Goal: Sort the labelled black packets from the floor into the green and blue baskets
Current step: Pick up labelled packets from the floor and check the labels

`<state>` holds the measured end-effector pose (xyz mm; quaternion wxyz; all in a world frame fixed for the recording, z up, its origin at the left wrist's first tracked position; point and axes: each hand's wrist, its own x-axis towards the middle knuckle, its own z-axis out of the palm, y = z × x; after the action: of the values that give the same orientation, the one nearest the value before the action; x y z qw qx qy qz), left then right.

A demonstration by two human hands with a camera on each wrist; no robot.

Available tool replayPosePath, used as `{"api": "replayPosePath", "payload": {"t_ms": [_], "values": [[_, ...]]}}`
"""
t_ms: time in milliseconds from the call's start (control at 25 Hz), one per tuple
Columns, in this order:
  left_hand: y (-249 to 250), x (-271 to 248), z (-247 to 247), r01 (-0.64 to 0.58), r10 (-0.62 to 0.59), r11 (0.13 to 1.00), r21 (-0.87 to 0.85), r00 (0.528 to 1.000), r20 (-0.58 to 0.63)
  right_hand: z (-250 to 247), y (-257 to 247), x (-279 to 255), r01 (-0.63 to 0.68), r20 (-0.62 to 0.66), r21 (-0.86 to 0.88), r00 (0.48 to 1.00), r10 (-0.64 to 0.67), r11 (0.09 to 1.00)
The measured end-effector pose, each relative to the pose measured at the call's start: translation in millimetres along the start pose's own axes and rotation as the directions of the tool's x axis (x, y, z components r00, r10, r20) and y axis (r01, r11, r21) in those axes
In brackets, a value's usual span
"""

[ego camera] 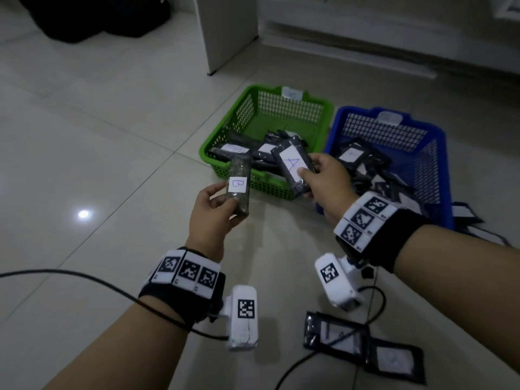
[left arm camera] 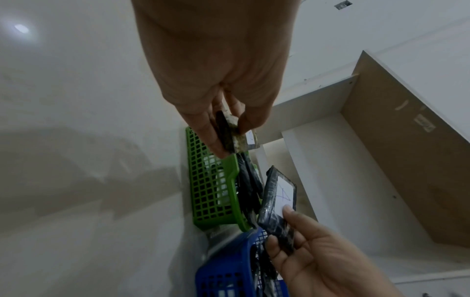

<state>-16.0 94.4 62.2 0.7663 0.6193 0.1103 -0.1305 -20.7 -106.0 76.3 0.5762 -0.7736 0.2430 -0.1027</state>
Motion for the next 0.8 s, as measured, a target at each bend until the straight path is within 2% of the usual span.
{"api": "replayPosePath", "payload": {"t_ms": [240,400,520,640,800], "values": [[8.3,18.4,42.4,-0.064,0.066,0.997,-0.031,0.996,0.055,-30.3,5.9,26.5,-0.024,-0.122,0.051,0.992,0.030,0.998],[7.6,44.8,82.9,-0.203,0.196,0.965,0.168,0.979,0.059,-69.4,22.9,30.4,-0.065,-0.236,0.126,0.967,0.093,0.990],[-0.6,64.0,103.6,-0.285,0.275,0.852,0.440,0.957,0.087,-100.9,33.0,29.2,-0.087,-0.300,0.140,0.946,0.126,0.986],[-6.7,72.9,119.3,-0.361,0.340,0.715,0.599,0.928,0.153,-127.1,44.0,29.5,-0.115,-0.365,0.162,0.916,0.167,0.980],[0.4,71.8,136.1,-0.435,0.320,0.472,0.767,0.895,0.310,-141.3,52.7,31.4,-0.169,-0.378,0.105,0.905,0.196,0.980]]}}
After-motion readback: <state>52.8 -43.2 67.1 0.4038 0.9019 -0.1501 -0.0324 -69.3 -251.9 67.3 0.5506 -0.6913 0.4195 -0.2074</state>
